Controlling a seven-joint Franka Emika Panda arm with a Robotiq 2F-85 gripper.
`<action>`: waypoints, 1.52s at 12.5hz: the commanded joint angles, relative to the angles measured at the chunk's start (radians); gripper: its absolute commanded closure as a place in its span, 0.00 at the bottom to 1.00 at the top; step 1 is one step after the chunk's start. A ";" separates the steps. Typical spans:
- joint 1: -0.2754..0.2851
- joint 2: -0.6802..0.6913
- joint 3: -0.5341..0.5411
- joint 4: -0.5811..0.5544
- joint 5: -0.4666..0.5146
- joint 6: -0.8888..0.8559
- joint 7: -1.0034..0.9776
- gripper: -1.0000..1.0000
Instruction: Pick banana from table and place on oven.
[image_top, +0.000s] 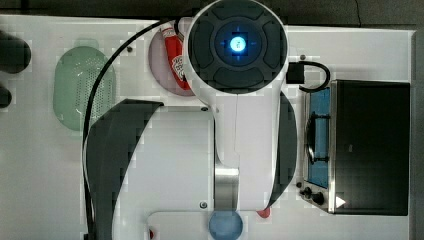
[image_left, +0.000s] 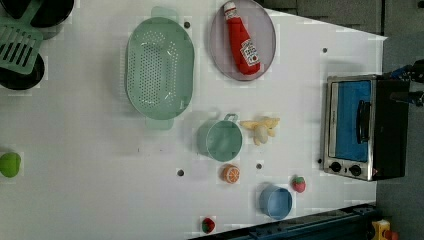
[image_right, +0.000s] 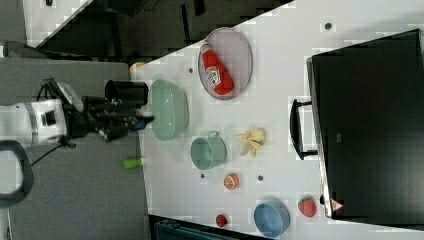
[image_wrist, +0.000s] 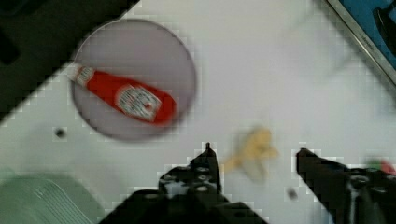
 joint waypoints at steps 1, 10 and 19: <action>-0.014 -0.478 -0.040 -0.296 -0.013 -0.172 0.152 0.21; -0.013 -0.399 -0.037 -0.336 -0.013 -0.137 0.150 0.00; -0.010 -0.131 -0.007 -0.557 -0.013 0.358 0.150 0.00</action>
